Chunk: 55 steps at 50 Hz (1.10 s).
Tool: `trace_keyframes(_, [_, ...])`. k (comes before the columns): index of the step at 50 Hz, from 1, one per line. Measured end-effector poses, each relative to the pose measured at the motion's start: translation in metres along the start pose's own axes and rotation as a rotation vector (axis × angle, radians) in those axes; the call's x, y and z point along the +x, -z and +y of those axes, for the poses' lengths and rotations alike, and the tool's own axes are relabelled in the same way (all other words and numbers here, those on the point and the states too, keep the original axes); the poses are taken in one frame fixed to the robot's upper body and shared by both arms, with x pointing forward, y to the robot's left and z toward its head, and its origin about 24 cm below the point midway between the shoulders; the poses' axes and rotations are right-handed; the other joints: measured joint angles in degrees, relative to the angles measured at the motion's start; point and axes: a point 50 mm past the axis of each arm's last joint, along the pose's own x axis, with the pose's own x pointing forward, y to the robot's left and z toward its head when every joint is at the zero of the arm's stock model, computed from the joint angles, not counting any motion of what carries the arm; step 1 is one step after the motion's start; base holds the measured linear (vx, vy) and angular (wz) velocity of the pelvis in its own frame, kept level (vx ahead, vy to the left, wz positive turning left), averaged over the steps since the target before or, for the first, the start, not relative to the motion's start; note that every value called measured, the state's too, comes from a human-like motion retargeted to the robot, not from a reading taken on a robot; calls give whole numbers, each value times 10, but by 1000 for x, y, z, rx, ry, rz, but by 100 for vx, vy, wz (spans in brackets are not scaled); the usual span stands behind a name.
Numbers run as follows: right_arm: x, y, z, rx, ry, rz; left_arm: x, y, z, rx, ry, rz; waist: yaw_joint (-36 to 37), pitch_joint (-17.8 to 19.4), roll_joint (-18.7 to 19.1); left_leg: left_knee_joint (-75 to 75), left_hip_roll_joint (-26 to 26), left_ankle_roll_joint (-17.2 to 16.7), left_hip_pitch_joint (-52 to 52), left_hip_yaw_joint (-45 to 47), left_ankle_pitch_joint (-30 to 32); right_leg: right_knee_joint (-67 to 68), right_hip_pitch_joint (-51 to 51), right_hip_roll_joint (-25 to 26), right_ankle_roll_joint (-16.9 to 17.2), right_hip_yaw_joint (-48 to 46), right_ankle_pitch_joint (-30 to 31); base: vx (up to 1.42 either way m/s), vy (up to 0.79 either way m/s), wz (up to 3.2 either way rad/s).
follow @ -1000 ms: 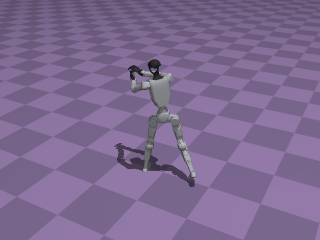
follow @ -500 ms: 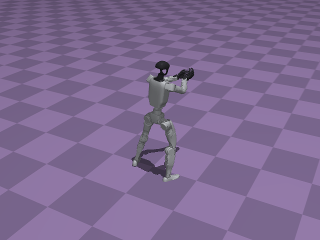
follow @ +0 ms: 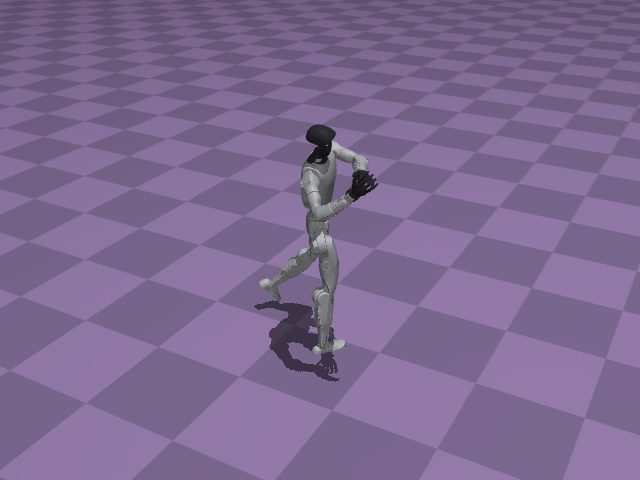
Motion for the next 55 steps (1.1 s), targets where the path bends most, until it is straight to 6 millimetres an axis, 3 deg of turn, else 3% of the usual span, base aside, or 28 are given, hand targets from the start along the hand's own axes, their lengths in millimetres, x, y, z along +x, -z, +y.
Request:
trace_keyframes(2, [0,-18,0,17,33,-88,3,-19,-4,-22,17,-77,-7,0,5,-13,-20,-12,10,-42,16,-11,0,2,0,20,9,11,2,-91])
trace_keyframes(3, [-3,-32,1,127,104,-146,5,-28,-1,-18,-9,-116,-12,0,10,-18,-27,-19,15,-56,23,-14,0,3,0,27,12,10,2,-79])
trace_keyframes(5, [-1,-43,-7,-58,96,-224,5,-39,3,24,-24,-178,-22,-2,18,-26,-35,-26,23,-67,33,-20,0,5,-4,42,15,10,2,-70])
trace_keyframes(7, [-10,-65,-4,159,158,-322,3,-55,8,-27,-79,-251,-30,-3,27,-30,-38,-38,28,-58,45,-23,-2,6,-3,53,18,8,3,-55])
trace_keyframes(8, [-10,-74,-7,134,150,-365,2,-64,8,-28,-90,-292,-32,-3,32,-29,-39,-41,29,-52,51,-25,-2,5,-3,57,20,6,4,-45])
trace_keyframes(13, [-22,-99,-11,101,140,-509,-4,-94,19,115,-168,-468,-55,-9,31,-23,-74,-45,25,-55,77,-29,-1,-21,-1,75,15,4,10,-24])
trace_keyframes(15, [-16,-102,-19,-225,130,-560,-6,-101,18,169,-170,-506,-55,-15,31,-22,-93,-45,26,-73,80,-28,-1,-33,6,78,11,2,15,-9])
trace_keyframes(17, [-29,-114,-17,-5,170,-612,-7,-112,16,134,-198,-547,-51,-19,28,-24,-113,-45,29,-84,78,-24,-1,-49,16,80,5,2,17,-2])
trace_keyframes(22, [-30,-115,-27,-79,264,-669,-5,-122,12,249,-215,-614,-48,-15,23,-36,-119,-45,43,-113,44,-12,0,-49,16,70,-5,-2,7,17])
trace_keyframes(27, [-28,-84,-40,-141,489,-593,0,-114,4,447,-115,-609,-51,-2,19,-35,-58,-44,40,-77,-54,-1,-13,-20,16,37,4,-19,-4,53])
trace_keyframes(30, [-27,-57,-37,-61,658,-483,5,-102,0,610,-47,-578,-53,13,17,-20,-17,-17,25,8,-119,3,-22,-21,15,4,6,-25,10,97])
trace_keyframes(35, [-30,-14,-23,203,886,-257,14,-60,-15,714,105,-405,-36,12,7,-18,40,55,14,215,-232,13,-21,-54,8,-97,4,-25,21,181])
trace_keyframes(38, [-30,14,-5,277,990,-74,14,-24,-25,615,221,-183,-3,-3,-4,-44,57,92,14,338,-296,28,-15,-85,3,-185,2,-25,28,262])
trace_keyframes(40, [-27,40,5,162,960,84,12,2,-30,509,274,-19,33,-25,-14,-70,58,106,9,392,-319,43,-8,-107,3,-250,3,-21,33,293])
trace_keyframes(42, [-14,34,43,507,770,129,10,22,-14,518,244,66,76,-31,-20,-83,54,103,-20,340,-332,66,1,-121,-3,-304,6,-18,36,272])
trace_keyframes(43, [-12,39,52,525,784,175,7,32,-3,531,193,96,105,-32,-25,-81,53,99,-37,300,-335,78,9,-126,-6,-328,9,-14,36,254])
trace_keyframes(45, [-11,49,66,544,1002,307,-2,56,25,472,30,187,170,-30,-35,-59,55,90,-75,235,-338,105,25,-134,-15,-371,24,-9,36,236])
trace_keyframes(47, [-9,64,110,554,763,490,-26,98,50,265,-92,382,242,-33,-48,-54,44,85,-94,191,-330,136,35,-147,-28,-392,51,-3,37,205])
trace_keyframes(48, [-7,79,134,421,494,579,-41,118,61,148,-148,483,277,-33,-53,-58,36,85,-100,169,-327,156,37,-154,-35,-397,66,0,38,204])
trace_keyframes(50, [-4,75,175,433,214,622,-70,148,82,-168,-322,607,348,-25,-58,-77,18,74,-106,125,-320,199,38,-167,-46,-400,93,4,36,213])
trace_keyframes(53, [-40,75,250,228,-403,669,-132,196,103,-306,-463,750,416,-44,-79,-111,-14,49,-118,56,-315,255,33,-179,-50,-379,124,12,30,231])
trace_keyframes(55, [-69,69,282,-19,-624,577,-165,211,109,-378,-552,789,455,-52,-102,-143,-36,27,-123,7,-300,269,38,-176,-44,-351,150,16,24,254])
